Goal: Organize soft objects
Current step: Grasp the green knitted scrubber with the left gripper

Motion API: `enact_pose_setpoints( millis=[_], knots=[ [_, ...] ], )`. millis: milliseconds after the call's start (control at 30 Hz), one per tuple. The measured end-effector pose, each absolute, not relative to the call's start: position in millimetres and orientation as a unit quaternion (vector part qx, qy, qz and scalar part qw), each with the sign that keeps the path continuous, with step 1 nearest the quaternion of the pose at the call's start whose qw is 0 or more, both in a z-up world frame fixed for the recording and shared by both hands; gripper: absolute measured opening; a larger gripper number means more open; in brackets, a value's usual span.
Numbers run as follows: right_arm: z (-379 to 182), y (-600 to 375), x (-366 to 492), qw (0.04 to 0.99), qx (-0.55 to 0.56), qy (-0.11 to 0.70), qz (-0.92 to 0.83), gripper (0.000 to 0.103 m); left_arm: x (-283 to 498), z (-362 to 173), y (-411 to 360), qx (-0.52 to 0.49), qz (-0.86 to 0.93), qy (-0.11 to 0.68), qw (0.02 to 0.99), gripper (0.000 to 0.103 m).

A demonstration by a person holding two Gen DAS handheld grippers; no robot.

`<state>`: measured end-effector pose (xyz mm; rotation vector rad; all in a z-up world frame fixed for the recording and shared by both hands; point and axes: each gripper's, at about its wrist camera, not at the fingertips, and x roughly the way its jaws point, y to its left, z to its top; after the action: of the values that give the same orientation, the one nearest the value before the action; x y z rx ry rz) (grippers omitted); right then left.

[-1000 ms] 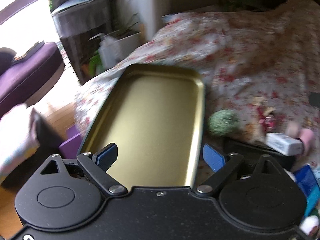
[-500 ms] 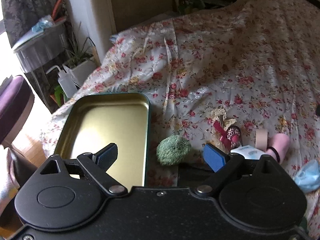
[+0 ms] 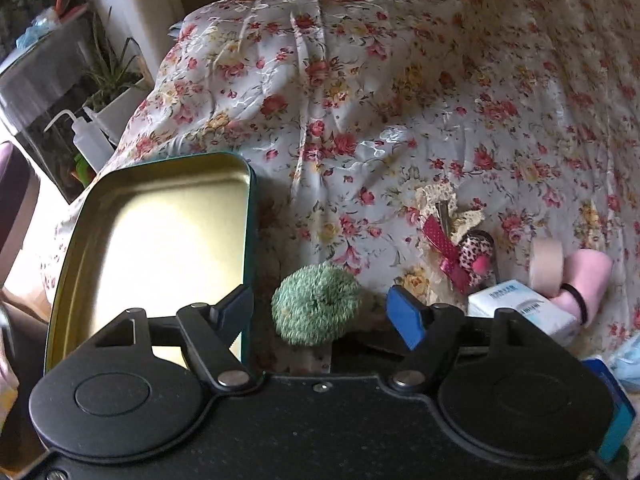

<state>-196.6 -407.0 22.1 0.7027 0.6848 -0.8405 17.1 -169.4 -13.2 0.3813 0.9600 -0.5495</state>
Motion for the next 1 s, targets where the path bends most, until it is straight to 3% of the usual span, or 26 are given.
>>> enact_pose_setpoints(
  millis=[667, 1000],
  knots=[
    [13, -420, -216, 0.792, 0.319, 0.337, -0.396, 0.099, 43, -61, -189, 0.197, -0.233, 0.501, 0.81, 0.069],
    [0, -389, -167, 0.808, 0.293, 0.37, -0.354, 0.099, 47, -66, -190, 0.204, -0.243, 0.507, 0.801, 0.066]
  ],
)
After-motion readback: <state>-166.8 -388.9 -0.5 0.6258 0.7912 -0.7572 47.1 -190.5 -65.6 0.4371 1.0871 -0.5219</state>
